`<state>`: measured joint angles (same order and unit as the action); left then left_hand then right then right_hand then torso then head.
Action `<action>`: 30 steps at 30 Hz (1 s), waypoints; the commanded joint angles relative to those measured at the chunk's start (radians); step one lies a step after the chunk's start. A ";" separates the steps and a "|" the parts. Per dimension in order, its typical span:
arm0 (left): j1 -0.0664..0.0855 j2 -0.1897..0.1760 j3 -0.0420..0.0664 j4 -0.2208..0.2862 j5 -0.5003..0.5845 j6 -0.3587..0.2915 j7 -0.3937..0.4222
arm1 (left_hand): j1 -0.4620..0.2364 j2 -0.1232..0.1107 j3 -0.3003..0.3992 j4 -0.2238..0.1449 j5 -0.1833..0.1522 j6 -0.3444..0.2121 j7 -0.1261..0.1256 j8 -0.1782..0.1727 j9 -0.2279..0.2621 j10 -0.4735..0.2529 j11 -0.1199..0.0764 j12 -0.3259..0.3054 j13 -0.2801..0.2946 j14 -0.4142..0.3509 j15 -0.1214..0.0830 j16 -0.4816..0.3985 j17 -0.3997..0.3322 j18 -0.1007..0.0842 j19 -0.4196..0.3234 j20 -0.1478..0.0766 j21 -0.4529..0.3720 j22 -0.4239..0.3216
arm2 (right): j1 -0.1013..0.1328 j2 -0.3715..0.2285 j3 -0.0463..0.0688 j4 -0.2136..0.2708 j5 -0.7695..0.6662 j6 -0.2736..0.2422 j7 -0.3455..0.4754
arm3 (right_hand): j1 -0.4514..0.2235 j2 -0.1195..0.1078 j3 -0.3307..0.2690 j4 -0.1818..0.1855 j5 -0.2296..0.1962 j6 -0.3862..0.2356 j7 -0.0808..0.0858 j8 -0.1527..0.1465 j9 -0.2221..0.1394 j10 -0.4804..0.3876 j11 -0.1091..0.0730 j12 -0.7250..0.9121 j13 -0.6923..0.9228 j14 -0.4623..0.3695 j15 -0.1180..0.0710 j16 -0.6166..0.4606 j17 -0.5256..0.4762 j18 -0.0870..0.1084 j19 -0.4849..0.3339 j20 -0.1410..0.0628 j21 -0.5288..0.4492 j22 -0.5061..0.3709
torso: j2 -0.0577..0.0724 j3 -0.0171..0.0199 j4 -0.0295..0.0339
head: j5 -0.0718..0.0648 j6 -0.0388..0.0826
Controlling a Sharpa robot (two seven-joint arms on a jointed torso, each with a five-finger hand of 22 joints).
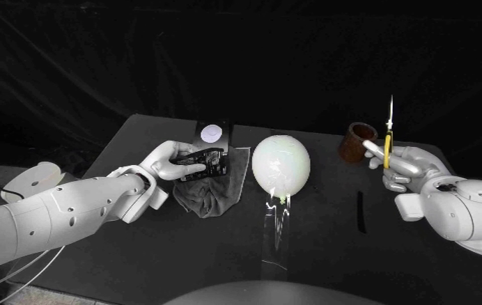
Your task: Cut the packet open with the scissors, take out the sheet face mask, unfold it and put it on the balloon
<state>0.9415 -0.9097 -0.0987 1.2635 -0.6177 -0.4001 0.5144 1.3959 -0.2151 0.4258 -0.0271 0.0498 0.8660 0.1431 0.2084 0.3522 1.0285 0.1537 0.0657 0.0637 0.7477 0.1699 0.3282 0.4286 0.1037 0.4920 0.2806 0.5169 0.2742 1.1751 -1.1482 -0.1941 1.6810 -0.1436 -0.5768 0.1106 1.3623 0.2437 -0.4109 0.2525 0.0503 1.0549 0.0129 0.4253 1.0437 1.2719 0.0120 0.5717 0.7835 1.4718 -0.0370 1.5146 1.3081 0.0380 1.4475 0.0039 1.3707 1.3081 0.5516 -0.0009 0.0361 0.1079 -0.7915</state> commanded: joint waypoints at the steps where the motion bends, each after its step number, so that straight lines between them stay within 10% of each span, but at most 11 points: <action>1: -0.001 -0.001 0.003 -0.008 -0.026 0.025 -0.021 | -0.002 -0.019 -0.030 0.004 -0.002 -0.027 0.000 -0.019 -0.006 -0.043 -0.010 -0.006 -0.002 -0.046 0.027 -0.038 -0.021 0.006 -0.017 0.010 -0.032 -0.020 | 0.000 0.001 0.001 0.000 -0.004 0.017 0.015 | 0.021 0.032 -0.005 0.002 0.002 0.002 0.003 -0.007 0.001 0.168 -0.064 -0.003 0.003 0.068 -0.071 0.003 0.110 0.012 0.003 0.000 -0.001 0.168 | 0.000 0.0000 0.0005 | -0.004 -0.001; 17: 0.005 -0.032 0.039 -0.024 0.017 0.023 -0.002 | 0.040 0.019 -0.222 0.017 -0.003 -0.078 0.010 -0.052 -0.025 -0.124 -0.001 -0.002 0.000 -0.137 0.061 -0.147 -0.112 -0.028 -0.058 0.012 -0.172 -0.114 | -0.003 0.000 0.001 -0.002 -0.004 0.020 0.016 | 0.021 0.032 -0.006 0.002 0.002 0.002 0.003 -0.007 0.001 0.168 -0.064 -0.006 0.000 0.068 -0.071 0.003 0.108 0.013 0.002 0.000 -0.003 0.168 | 0.000 0.0000 0.0006 | -0.012 -0.005; 30: 0.073 -0.033 0.052 -0.071 0.120 0.034 0.017 | 0.140 0.103 -0.392 0.049 -0.002 -0.085 0.056 -0.057 -0.036 -0.165 0.047 0.002 0.001 -0.166 0.047 -0.183 -0.161 -0.038 -0.029 0.013 -0.211 -0.149 | -0.007 0.004 0.001 0.002 -0.083 0.044 0.000 | 0.031 0.025 -0.017 -0.010 0.002 -0.009 0.009 -0.022 0.003 0.156 -0.059 -0.043 -0.021 0.067 -0.066 0.000 0.103 0.014 0.000 0.005 -0.007 0.166 | -0.001 0.0011 -0.0019 | -0.018 -0.004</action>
<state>1.0094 -0.9451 -0.0483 1.1937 -0.5551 -0.3842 0.5078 1.5279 -0.1118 0.0373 0.0222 0.0498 0.7827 0.1919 0.1544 0.3170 0.8637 0.1956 0.0658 0.0637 0.5846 0.2232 0.1491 0.2690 0.0759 0.4578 0.2932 0.3021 0.1259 1.1685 -1.1453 -0.1941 1.6809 -0.1682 -0.5648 0.1091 1.3638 0.2421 -0.4263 0.2428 0.0503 1.0483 0.0194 0.4074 1.0451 1.2719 0.0120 0.5280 0.7613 1.4718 -0.0370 1.5102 1.3082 0.0343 1.4457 0.0057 1.3668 1.3081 0.5510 -0.0008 0.0344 0.0931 -0.7958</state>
